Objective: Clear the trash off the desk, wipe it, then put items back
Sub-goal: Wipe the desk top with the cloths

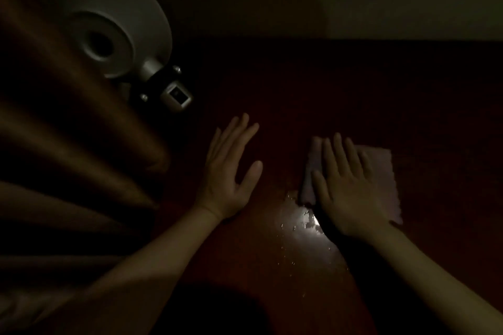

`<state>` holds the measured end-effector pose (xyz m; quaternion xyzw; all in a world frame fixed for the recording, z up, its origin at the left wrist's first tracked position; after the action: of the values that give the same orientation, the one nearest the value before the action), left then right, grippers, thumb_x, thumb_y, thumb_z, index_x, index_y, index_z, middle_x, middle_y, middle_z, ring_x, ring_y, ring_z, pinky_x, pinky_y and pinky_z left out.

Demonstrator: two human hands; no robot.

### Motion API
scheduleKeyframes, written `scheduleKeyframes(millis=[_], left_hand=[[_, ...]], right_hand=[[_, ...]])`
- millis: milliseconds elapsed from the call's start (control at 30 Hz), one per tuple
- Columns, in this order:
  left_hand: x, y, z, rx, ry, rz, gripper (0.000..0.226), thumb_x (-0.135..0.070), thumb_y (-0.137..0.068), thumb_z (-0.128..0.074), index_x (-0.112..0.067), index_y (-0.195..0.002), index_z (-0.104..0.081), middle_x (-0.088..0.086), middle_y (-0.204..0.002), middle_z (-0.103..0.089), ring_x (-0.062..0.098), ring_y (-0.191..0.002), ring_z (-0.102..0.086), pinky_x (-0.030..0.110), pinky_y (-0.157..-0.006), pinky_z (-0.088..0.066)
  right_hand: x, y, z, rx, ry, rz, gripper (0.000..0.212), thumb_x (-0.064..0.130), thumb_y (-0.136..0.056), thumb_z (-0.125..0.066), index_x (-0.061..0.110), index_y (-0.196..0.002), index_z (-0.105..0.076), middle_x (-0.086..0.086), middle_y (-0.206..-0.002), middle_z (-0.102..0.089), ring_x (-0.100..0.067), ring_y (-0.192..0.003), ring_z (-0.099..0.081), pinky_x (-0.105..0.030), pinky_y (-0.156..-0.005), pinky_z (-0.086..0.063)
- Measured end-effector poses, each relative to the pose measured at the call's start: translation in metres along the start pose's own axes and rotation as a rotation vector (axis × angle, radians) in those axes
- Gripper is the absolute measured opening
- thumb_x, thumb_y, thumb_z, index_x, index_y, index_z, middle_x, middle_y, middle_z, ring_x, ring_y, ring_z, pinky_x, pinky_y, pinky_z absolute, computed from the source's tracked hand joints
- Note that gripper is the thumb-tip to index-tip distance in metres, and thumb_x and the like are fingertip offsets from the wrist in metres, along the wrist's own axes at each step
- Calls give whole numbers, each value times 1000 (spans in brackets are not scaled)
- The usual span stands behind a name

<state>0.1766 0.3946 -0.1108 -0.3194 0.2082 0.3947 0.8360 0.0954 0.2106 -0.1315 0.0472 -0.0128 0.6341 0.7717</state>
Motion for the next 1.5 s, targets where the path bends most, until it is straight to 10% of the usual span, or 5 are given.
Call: scheduleKeyframes(millis=[300, 467, 633, 1100, 1500], left_hand=[[14, 86, 56, -6, 44, 44, 45, -37, -97, -38, -27, -141, -38, -9, -145, -38, 9, -134, -40, 44, -108, -38], [42, 126, 92, -120, 122, 186, 43, -39, -96, -38, -26, -137, -40, -4, -146, -42, 2, -135, -38, 13, -109, -28], [59, 135, 98, -201, 231, 250, 40, -36, -96, -38, -24, -133, -45, -5, -142, -44, 6, -129, -46, 17, -106, -37], [72, 165, 134, -398, 253, 413, 34, -37, -94, -37, -23, -115, -59, 2, -116, -64, 2, -107, -58, 10, -88, -42], [5, 143, 61, -57, -130, 240, 43, -40, -95, -33, -22, -126, -58, -10, -138, -48, 3, -133, -30, 42, -108, -26]], right_hand=[[92, 107, -21, 2, -31, 267, 58, 41, -101, -21, 9, -149, -23, -11, -156, -19, -22, -145, -15, -40, -114, -11], [55, 132, -16, 98, 22, 184, 59, 46, -102, -10, 14, -152, -9, -6, -158, -9, -14, -147, -1, -32, -116, -1], [83, 62, -7, 105, -36, 5, 74, 57, -78, 20, 22, -142, 26, -1, -152, 30, -12, -138, 30, -33, -116, 16], [259, 140, -36, -77, -194, 224, 59, 37, -95, -26, 4, -144, -35, -17, -151, -30, -29, -142, -26, -43, -110, -19], [49, 202, -23, 33, 1, -158, 59, 39, -100, -8, 3, -144, -25, -20, -144, -39, -29, -139, -23, -36, -112, -8]])
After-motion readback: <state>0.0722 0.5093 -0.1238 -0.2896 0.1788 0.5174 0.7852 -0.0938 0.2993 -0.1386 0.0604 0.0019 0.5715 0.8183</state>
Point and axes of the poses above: each hand's wrist, its own y-axis away from the middle knuckle, its own z-axis out of the back of the hand, x = y × z, the point moved 5 cm from there along -y, towards the middle knuckle
